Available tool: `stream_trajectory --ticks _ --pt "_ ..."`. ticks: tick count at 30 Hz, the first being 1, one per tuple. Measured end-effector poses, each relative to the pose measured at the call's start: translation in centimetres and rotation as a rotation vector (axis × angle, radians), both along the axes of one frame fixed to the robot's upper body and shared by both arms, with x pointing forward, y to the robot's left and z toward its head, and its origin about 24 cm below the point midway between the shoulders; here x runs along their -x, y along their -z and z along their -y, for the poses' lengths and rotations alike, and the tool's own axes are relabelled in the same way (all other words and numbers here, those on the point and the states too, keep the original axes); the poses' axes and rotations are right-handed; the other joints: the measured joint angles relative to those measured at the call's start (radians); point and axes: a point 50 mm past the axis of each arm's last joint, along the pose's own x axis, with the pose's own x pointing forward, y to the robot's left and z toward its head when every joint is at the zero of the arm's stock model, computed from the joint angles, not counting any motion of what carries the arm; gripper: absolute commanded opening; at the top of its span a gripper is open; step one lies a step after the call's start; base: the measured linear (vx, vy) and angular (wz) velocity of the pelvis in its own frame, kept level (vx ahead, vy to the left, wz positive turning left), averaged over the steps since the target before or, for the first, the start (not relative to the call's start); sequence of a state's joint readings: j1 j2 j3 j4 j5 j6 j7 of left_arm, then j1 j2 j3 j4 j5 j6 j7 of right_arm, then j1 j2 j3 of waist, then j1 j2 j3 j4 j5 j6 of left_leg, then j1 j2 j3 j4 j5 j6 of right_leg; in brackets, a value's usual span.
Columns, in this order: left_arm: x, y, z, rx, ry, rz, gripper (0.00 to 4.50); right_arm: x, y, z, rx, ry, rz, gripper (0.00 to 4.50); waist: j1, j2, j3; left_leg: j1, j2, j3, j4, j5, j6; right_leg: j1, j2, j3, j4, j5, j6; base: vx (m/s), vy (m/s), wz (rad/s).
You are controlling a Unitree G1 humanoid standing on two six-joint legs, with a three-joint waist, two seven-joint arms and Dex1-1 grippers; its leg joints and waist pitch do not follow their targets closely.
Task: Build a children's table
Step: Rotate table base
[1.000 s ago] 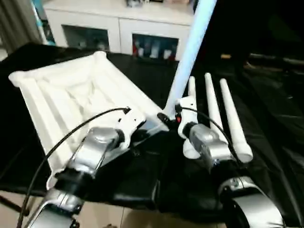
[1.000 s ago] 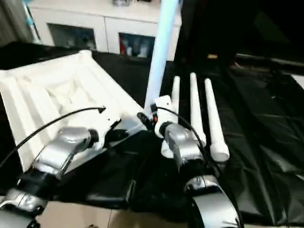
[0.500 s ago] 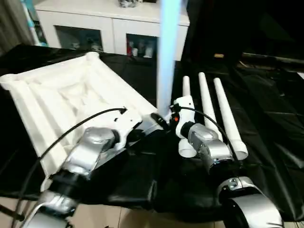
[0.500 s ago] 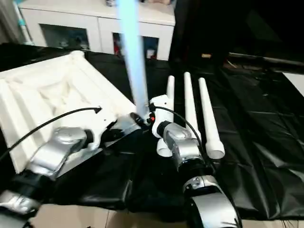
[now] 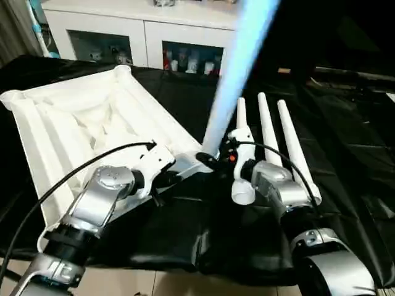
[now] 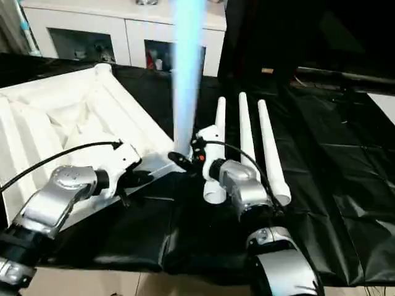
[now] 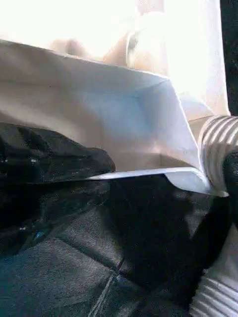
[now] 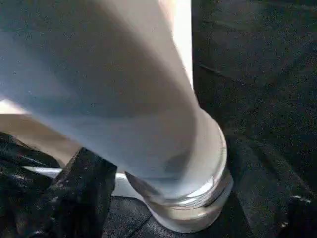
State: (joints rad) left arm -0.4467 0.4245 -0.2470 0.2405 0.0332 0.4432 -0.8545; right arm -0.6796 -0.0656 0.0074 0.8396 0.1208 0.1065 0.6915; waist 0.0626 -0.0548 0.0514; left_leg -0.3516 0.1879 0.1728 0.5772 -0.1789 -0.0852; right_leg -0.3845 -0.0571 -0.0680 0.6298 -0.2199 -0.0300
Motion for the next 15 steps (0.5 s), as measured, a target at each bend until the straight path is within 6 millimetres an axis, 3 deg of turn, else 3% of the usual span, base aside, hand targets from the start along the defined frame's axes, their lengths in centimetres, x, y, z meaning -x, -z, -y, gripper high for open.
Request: stream_trajectory --ticks 10,15 --pt "0.9 -0.3 -2.0 -0.016 0.088 0.029 0.00 0.6 -0.3 0.2 -0.054 -0.120 -0.031 2.71 0.003 -0.001 0.002 -0.002 0.000 0.000 0.000 0.000 0.000 -0.001 0.000 0.000 -0.001 0.000 0.000 0.000 0.000 0.00" --pt "1.0 -0.6 -2.2 -0.008 0.122 0.036 0.00 0.8 -1.9 0.1 -0.095 -0.244 -0.006 2.70 0.013 -0.003 0.005 -0.004 0.001 0.000 0.000 0.000 0.000 -0.003 0.000 -0.001 0.000 0.000 0.000 0.000 0.000 0.00"
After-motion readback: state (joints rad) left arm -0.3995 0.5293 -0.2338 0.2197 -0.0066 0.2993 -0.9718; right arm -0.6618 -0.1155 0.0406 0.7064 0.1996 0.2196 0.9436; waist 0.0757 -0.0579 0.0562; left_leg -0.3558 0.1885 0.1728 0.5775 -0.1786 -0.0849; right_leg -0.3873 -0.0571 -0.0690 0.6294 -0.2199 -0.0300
